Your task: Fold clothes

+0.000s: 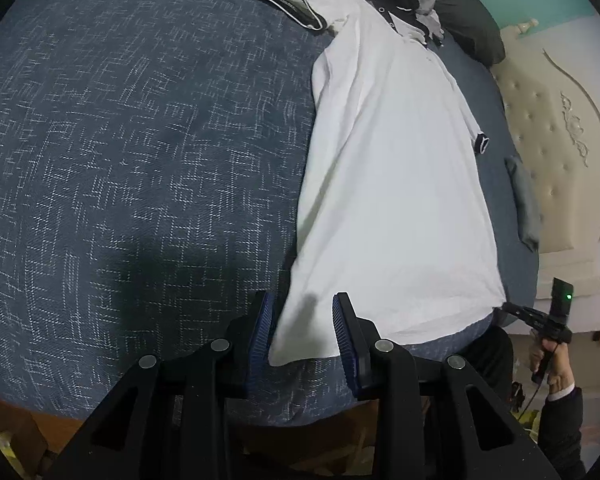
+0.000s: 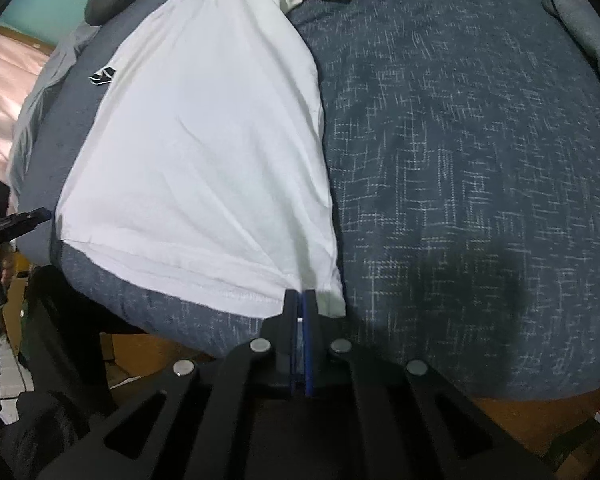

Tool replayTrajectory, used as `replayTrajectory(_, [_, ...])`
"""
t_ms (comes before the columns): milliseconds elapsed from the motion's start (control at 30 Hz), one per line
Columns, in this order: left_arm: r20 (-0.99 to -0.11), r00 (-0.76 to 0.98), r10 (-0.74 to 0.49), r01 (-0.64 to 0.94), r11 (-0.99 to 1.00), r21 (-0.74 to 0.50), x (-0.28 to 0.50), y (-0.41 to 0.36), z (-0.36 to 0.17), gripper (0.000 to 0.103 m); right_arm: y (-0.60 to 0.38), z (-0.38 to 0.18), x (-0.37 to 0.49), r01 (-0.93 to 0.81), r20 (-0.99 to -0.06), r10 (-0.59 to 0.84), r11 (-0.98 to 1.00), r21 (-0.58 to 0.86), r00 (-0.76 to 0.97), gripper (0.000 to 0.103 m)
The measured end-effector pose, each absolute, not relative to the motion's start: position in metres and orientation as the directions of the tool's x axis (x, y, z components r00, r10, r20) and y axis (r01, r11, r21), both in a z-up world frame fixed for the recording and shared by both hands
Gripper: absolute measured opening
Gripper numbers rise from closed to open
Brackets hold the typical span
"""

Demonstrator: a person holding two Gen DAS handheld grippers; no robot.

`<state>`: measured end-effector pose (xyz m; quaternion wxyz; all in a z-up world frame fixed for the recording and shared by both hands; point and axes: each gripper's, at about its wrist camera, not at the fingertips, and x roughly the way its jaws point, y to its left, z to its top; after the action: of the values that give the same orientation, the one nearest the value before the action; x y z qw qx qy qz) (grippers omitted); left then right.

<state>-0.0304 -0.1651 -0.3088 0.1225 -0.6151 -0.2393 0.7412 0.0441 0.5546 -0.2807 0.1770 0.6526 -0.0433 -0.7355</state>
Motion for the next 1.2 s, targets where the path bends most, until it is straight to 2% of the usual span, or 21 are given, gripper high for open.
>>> replayTrajectory(1033, [-0.847, -0.199, 0.493, 0.138, -0.842, -0.522, -0.062, -0.145, -0.328, 0.042, 0.604, -0.272, 0.037, 0.11, -0.946, -0.299, -0.952, 0.286, -0.127, 0.002])
replayTrajectory(1100, [-0.847, -0.198, 0.494, 0.138, -0.841, -0.523, -0.064, -0.144, -0.33, 0.04, 0.599, -0.273, 0.039, 0.115, -0.946, -0.298, -0.952, 0.285, -0.125, 0.002])
replayTrajectory(1133, [-0.848, -0.196, 0.491, 0.126, -0.846, -0.519, -0.065, -0.142, -0.33, 0.035, 0.598, -0.272, 0.039, 0.117, -0.946, -0.299, -0.951, 0.285, -0.125, 0.002])
replayTrajectory(1167, [-0.85, -0.195, 0.489, 0.113, -0.85, -0.515, -0.065, -0.14, -0.329, 0.022, 0.597, -0.271, 0.04, 0.12, -0.946, -0.299, -0.951, 0.284, -0.125, 0.002])
replayTrajectory(1200, [-0.853, -0.194, 0.485, 0.103, -0.854, -0.509, -0.065, -0.138, -0.328, 0.013, 0.596, -0.271, 0.04, 0.122, -0.946, -0.299, -0.951, 0.284, -0.125, 0.002])
